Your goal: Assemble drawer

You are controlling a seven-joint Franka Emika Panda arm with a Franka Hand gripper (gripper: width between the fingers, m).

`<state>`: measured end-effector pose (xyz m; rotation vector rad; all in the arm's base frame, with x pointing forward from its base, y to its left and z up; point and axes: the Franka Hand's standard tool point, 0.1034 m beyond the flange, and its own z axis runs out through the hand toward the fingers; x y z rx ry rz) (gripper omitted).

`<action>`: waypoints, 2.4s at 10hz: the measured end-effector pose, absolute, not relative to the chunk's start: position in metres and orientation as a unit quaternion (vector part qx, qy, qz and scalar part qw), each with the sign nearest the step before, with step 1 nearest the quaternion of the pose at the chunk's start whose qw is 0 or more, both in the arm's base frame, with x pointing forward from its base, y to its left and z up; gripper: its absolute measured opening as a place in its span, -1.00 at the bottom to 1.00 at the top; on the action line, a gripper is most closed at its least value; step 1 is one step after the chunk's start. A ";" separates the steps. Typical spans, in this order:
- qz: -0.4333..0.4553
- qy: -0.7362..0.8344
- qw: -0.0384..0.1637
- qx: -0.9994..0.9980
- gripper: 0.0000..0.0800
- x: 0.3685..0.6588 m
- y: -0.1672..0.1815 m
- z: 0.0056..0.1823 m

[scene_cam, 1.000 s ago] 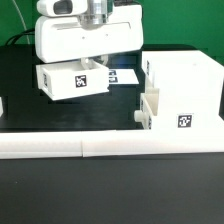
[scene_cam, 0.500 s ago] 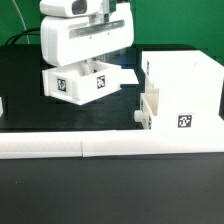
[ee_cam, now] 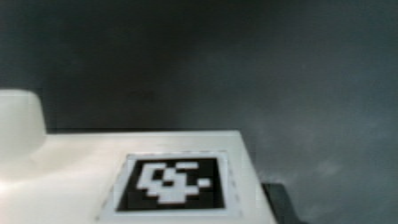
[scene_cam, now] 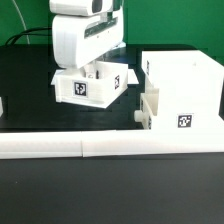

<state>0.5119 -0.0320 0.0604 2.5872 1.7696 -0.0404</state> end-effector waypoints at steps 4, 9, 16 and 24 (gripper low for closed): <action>-0.025 0.682 0.008 0.731 -0.89 0.515 -0.032 0.060; -0.036 0.714 0.008 0.700 -0.89 0.525 -0.032 0.062; -0.024 0.707 0.016 0.706 -0.89 0.550 -0.024 0.062; -0.011 0.699 0.023 0.715 -0.89 0.552 -0.013 0.061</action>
Offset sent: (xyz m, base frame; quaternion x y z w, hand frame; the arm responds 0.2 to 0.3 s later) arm 0.0218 0.0082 0.0082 -0.0049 -0.0227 -0.1910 0.9813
